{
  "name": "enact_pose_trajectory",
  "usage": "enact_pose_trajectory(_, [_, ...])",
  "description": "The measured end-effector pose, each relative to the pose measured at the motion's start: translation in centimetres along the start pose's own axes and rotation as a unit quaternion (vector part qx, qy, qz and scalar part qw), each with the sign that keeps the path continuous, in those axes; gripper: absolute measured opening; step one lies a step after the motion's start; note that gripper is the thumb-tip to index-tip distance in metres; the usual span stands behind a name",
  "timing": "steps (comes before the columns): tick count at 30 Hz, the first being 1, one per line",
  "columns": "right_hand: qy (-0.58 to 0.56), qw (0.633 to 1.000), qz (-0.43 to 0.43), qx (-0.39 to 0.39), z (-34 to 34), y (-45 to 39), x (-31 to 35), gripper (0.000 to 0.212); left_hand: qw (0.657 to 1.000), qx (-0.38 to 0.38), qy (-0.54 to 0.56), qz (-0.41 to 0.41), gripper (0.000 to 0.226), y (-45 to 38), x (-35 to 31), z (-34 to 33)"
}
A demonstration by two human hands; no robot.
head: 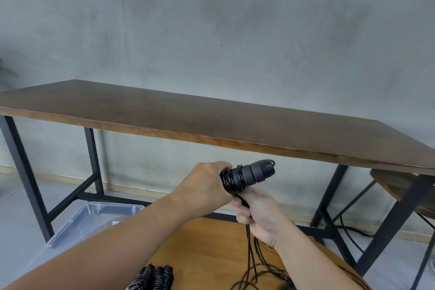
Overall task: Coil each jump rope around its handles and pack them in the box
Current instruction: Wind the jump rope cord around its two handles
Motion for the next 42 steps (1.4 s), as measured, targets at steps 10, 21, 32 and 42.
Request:
enact_pose_trajectory(10, [0.423,0.897,0.039,-0.126,-1.3,2.2,0.2,0.034,0.965,0.052,-0.256,0.03,0.019,-1.3,2.4,-0.5])
enact_pose_trajectory(21, [0.66,0.736,0.083,-0.125,-2.3,4.8,7.6,0.017,0.925,0.116,-0.344,-0.115,0.029,-0.5,0.9,-2.5])
enact_pose_trajectory(32, [0.522,0.851,0.054,0.032,0.0,3.4,10.2,0.015,0.972,0.148,-0.093,-0.16,0.015,1.1,-0.9,-1.4])
enact_pose_trajectory(42, [0.119,0.99,-0.005,0.077,1.4,0.1,4.6,0.007,0.989,0.132,0.057,-0.04,0.054,2.3,-1.2,-0.1])
Point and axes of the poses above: each hand's wrist, its own y-axis away from the middle knuckle, its own z-axis out of the back of the hand, x = y × z, the point moved 6 cm from there along -y, towards the middle knuckle, and after that the axes turned 11 degrees about -z, right-handed, at the moved point
